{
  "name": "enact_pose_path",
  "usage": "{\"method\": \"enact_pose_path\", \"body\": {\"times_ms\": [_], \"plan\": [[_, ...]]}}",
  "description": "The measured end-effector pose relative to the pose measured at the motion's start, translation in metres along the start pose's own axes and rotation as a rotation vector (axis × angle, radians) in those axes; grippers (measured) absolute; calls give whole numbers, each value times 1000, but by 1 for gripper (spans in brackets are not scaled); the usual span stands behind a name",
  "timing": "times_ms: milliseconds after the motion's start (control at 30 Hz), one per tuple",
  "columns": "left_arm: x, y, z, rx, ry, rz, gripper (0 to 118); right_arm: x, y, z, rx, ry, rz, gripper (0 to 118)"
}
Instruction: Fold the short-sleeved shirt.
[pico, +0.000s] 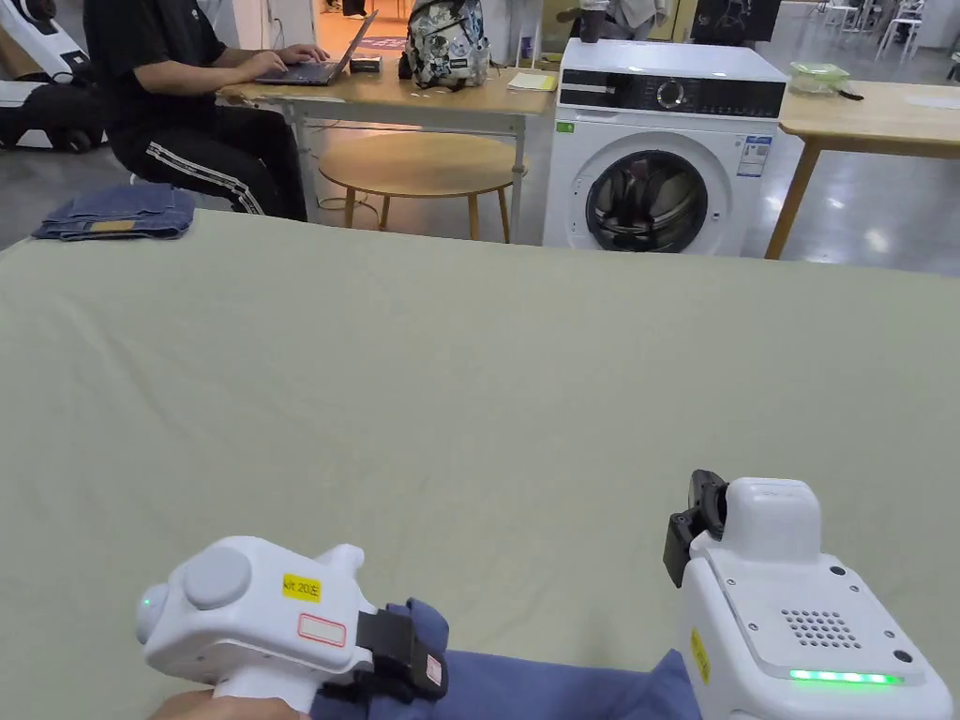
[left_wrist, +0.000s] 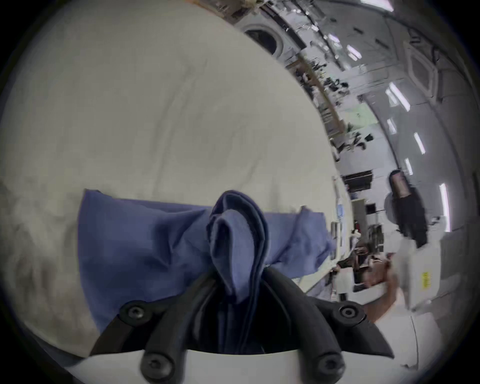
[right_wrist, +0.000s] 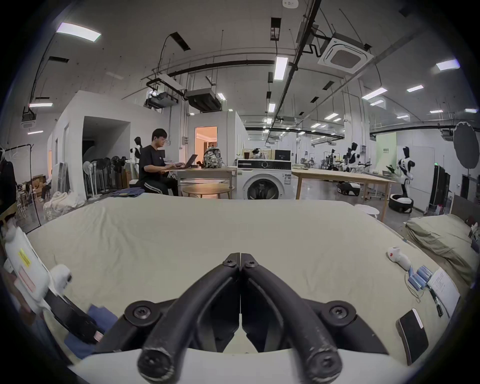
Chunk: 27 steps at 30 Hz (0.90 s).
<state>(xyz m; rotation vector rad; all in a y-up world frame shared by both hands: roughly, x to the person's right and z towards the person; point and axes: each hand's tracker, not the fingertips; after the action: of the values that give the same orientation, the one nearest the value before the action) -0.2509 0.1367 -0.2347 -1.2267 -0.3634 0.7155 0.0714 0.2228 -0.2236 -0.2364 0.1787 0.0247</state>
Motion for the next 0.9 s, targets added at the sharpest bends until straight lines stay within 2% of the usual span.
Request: {"method": "enact_pose_path", "body": {"times_ms": [200,267,333,400,433,567,600,700,833,900], "plan": [[9,-2,-33,-29,111,-47,4,12,-4,0,-13,-22,-11,0],[9,-1,-37,-29,124,-52,9,14,-5,0,-21,-27,-14,0],[10,-1,-35,-28,97,-47,31,15,-6,0,-24,-28,-16,0],[12,1,-30,-23,52,-50,58,16,-7,0,-28,-31,-16,0],[15,1,-26,-19,58,-77,58,16,-8,0,-29,-31,-16,0],[29,-7,5,14,1,-90,56,16,-9,-1,-35,-25,-19,0],[31,-7,11,38,-36,-93,49,16,-9,-1,-35,-23,-21,0],[25,-1,26,78,-27,-128,12,17,-10,-1,-36,-19,-24,0],[18,-2,23,94,69,-115,5,17,-10,-1,-37,-18,-32,0],[13,-5,11,61,182,-139,5,18,-11,-1,-38,-16,-37,0]]}}
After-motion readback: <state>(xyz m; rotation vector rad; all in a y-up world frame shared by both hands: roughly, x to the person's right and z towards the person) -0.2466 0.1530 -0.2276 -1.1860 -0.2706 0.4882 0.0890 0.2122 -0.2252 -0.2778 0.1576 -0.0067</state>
